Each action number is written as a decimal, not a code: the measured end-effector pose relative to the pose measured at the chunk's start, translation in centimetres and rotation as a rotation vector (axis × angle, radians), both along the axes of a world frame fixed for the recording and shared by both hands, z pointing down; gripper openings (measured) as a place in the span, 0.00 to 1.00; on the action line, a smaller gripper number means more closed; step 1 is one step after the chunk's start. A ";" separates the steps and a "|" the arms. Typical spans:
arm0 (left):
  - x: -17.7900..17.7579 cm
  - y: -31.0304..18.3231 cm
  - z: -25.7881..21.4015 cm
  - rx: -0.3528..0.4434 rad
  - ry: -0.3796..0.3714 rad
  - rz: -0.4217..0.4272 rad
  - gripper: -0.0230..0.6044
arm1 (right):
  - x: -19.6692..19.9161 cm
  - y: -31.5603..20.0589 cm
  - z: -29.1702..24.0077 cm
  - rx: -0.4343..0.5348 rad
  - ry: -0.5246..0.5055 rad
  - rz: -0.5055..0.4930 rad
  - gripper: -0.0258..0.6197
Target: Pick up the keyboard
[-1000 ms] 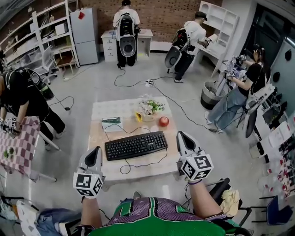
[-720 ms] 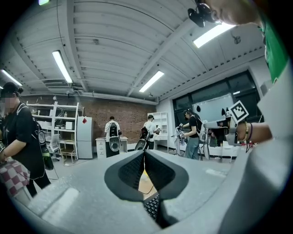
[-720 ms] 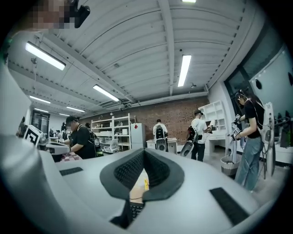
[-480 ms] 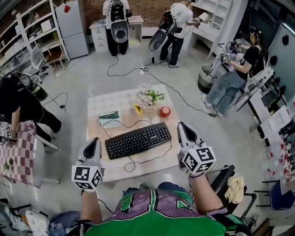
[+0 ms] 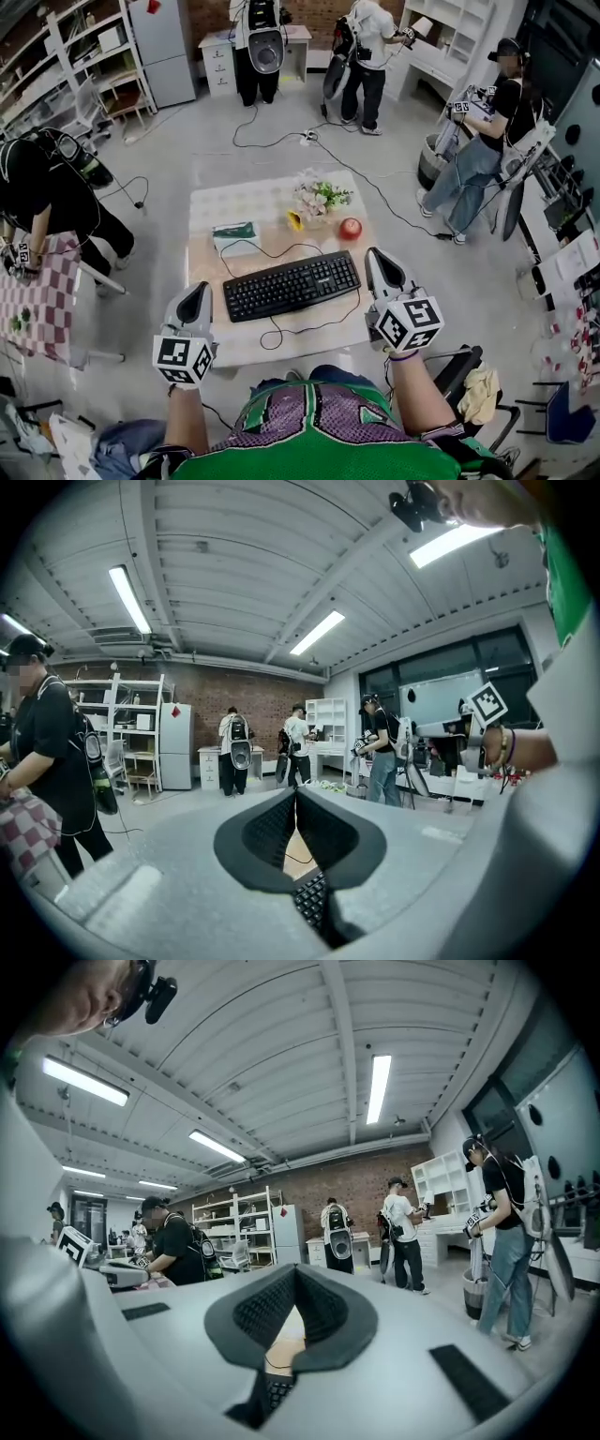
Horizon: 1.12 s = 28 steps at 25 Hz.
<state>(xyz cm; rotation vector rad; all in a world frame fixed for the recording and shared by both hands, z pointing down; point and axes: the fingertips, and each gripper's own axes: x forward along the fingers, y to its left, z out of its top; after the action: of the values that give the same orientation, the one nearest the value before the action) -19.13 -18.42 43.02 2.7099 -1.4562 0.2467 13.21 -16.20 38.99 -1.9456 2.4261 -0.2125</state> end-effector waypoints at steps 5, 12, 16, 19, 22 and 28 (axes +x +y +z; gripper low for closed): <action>0.1 -0.4 0.2 -0.003 0.004 -0.003 0.07 | -0.1 -0.6 -0.1 0.003 0.055 -0.006 0.04; 1.8 -1.0 0.2 -0.019 0.064 0.021 0.07 | 0.6 -2.0 0.2 -0.008 0.056 -0.029 0.04; 2.6 -1.7 -1.0 -0.002 0.085 0.014 0.07 | 1.1 -3.8 -0.3 0.002 0.050 -0.057 0.04; 2.9 -2.1 -1.9 0.024 0.075 -0.005 0.07 | 1.3 -5.0 -0.9 0.014 0.054 -0.082 0.04; 3.1 -2.6 -2.6 0.041 0.079 -0.033 0.11 | 1.3 -5.9 -1.1 0.020 0.064 -0.110 0.04; 3.1 -2.9 -2.7 0.043 0.095 -0.041 0.30 | 0.3 -7.2 -0.6 0.013 0.080 -0.170 0.06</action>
<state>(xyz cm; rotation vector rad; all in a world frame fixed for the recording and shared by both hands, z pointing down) -16.08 -21.28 40.35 2.6810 -1.5058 0.0842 13.47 -23.39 38.36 -1.7759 2.6383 -0.1244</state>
